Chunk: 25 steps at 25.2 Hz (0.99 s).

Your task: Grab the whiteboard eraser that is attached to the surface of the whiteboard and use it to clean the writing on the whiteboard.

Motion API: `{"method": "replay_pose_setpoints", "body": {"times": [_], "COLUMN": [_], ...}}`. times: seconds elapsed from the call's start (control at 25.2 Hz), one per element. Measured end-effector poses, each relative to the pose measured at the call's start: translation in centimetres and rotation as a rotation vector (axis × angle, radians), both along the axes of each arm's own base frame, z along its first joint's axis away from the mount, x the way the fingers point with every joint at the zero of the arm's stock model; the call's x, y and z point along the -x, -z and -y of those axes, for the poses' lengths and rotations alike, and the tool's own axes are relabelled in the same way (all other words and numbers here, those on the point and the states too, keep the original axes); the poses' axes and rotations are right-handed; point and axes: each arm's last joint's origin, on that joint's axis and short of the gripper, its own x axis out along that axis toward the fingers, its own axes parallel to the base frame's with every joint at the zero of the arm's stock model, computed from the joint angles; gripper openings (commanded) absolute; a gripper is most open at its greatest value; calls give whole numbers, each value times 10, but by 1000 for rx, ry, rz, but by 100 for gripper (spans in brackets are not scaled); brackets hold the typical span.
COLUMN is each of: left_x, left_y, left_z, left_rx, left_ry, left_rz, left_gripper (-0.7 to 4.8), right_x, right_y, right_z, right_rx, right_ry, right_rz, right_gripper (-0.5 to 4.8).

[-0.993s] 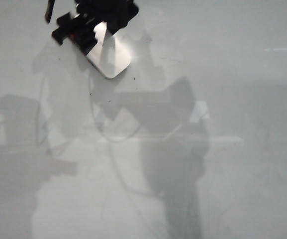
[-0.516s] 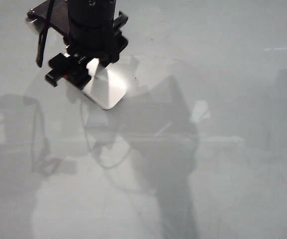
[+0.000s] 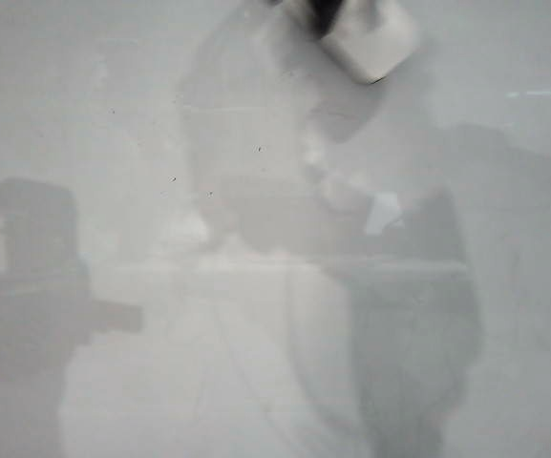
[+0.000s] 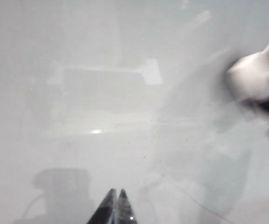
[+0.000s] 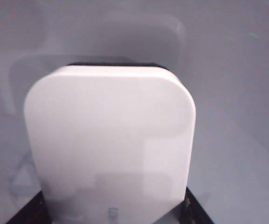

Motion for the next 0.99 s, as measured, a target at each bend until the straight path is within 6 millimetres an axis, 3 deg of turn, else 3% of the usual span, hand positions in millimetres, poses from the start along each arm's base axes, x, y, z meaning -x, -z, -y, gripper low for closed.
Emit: {"method": "replay_pose_setpoints", "body": {"times": [0.04, 0.08, 0.2, 0.24, 0.36, 0.68, 0.75, 0.99], "left_x": [0, 0, 0, 0, 0, 0, 0, 0], "left_y": [0, 0, 0, 0, 1, 3, 3, 4], "left_z": [0, 0, -1, -1, -1, -1, -1, -1], "left_rx": [-2, -5, -4, -4, -4, -6, -6, -6], "left_ry": [0, -5, -20, -22, -22, -20, -20, -20], "left_rz": [0, 0, 1, 1, -8, -29, -33, -35], "left_gripper": [-5, -5, -5, -5, -5, -5, -5, -5], "right_x": [4, 11, 18, 25, 34, 21, 10, -18], "right_y": [-2, -2, 1, 1, 0, 28, 29, 39], "right_z": [12, 41, 82, 108, 146, 194, 205, 209], "right_rx": [-26, -97, -196, -253, -330, -404, -456, -532], "right_ry": [14, 45, 106, 163, 224, 221, 193, 125], "right_rz": [16, 50, 95, 143, 242, 218, 238, 245], "right_gripper": [201, 201, 201, 201, 200, 200, 200, 202]}}
